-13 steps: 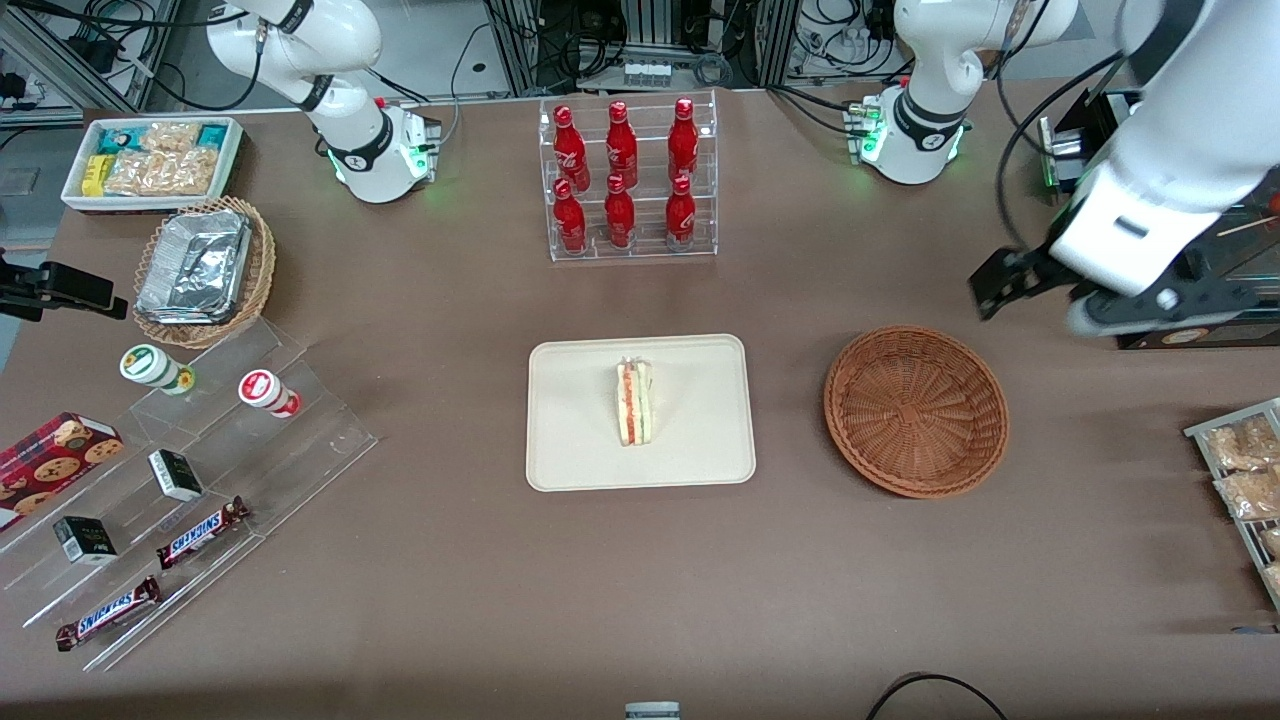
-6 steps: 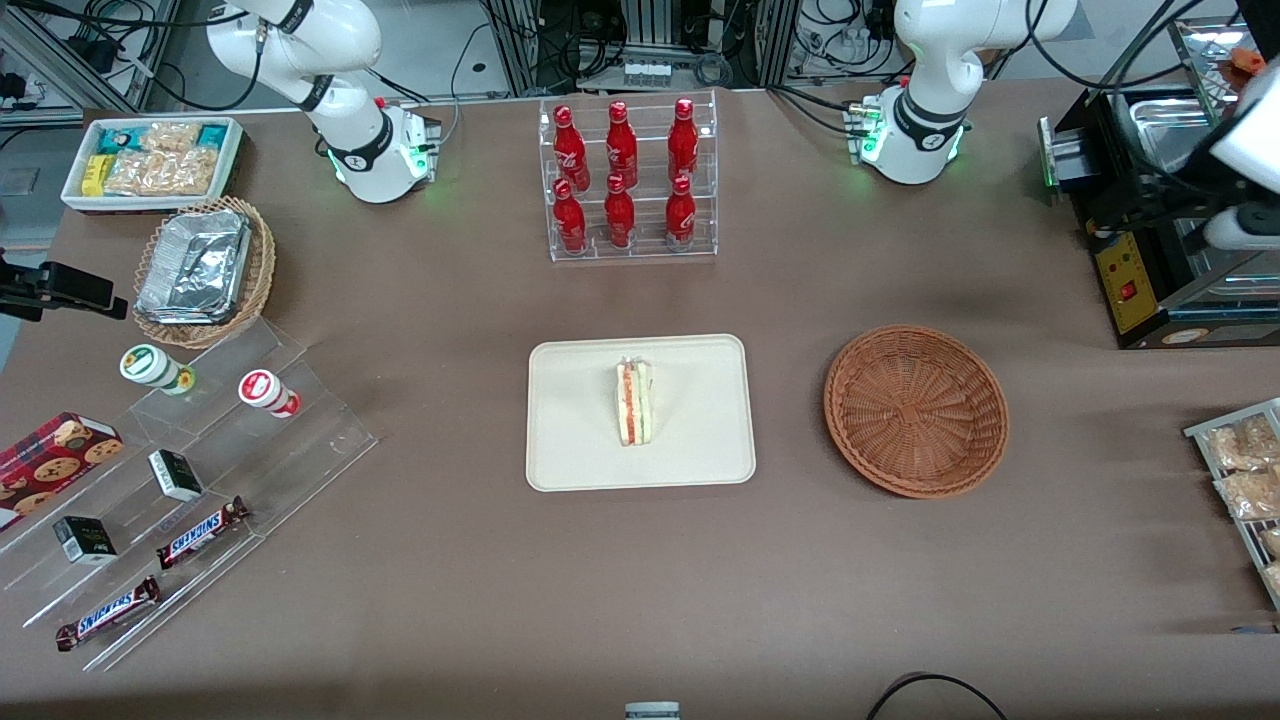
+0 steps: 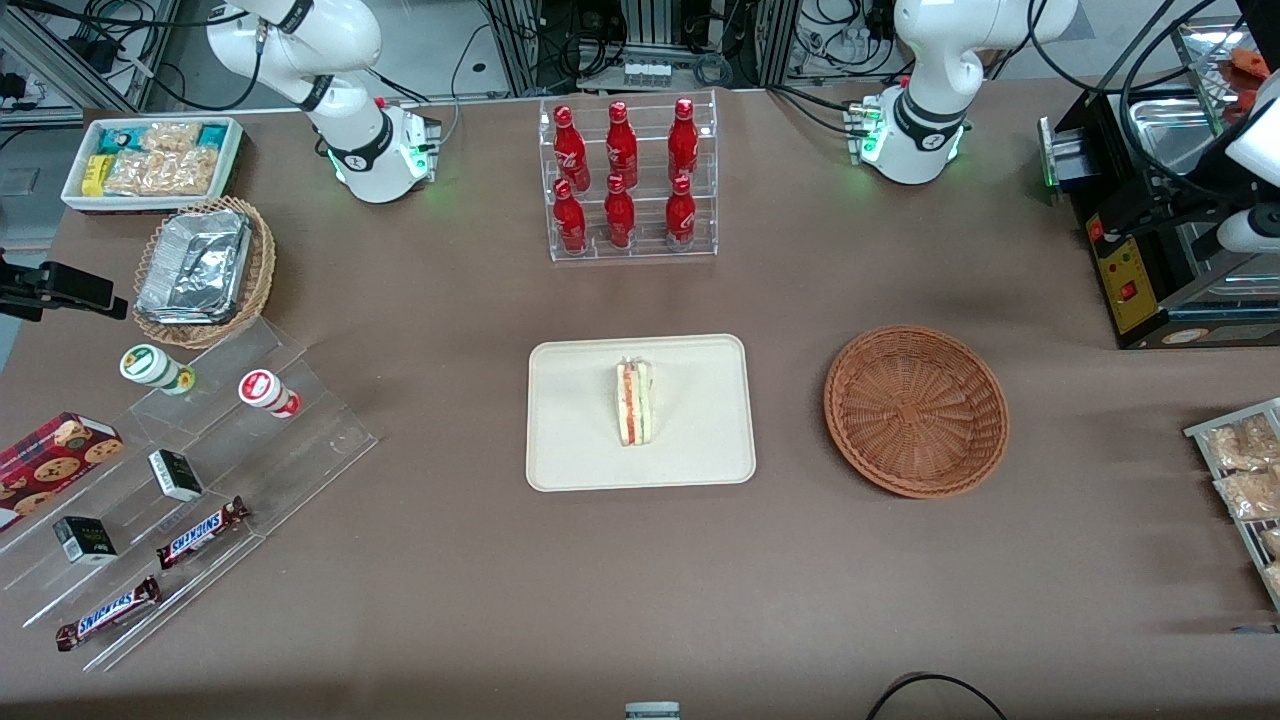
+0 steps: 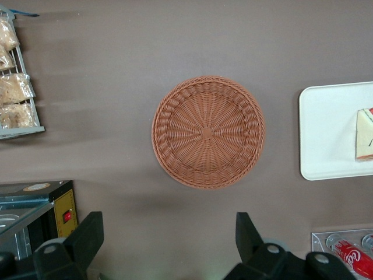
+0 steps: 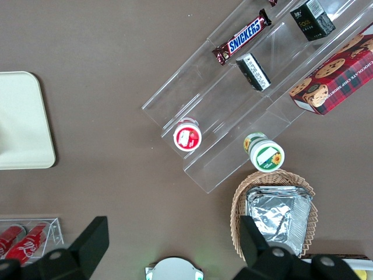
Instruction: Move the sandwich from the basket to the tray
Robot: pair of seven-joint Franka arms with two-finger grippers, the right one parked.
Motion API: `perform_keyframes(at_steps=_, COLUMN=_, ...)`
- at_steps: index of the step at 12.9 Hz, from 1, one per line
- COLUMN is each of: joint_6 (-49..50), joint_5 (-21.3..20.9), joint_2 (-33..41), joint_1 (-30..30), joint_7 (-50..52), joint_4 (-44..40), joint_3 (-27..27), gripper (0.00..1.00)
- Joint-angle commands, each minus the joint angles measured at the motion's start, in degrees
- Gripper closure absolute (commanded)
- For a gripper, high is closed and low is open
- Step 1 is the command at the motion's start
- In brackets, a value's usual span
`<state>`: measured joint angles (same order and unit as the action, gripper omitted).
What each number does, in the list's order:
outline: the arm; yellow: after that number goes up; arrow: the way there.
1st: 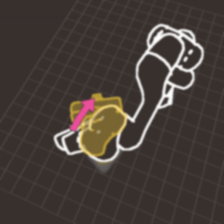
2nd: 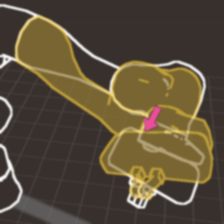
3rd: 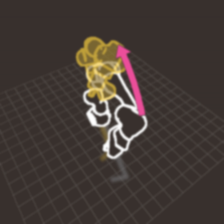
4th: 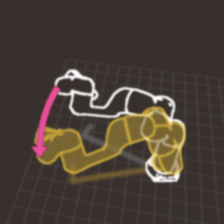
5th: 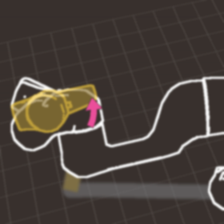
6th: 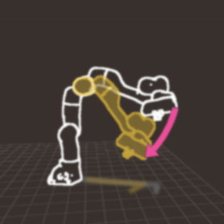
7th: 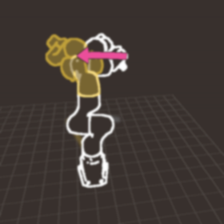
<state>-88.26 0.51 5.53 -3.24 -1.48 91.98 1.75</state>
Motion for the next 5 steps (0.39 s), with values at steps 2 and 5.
perform_keyframes(at_steps=2, joint_6=1.95, joint_5=0.72, joint_2=-5.52, joint_1=-0.54, joint_7=-0.11, joint_4=-6.99, joint_3=0.88, gripper=0.00)
perform_keyframes(at_steps=5, joint_6=1.78, joint_5=0.11, joint_2=-6.23, joint_1=-0.45, joint_7=-0.28, joint_4=-7.17, joint_3=0.97, gripper=0.00)
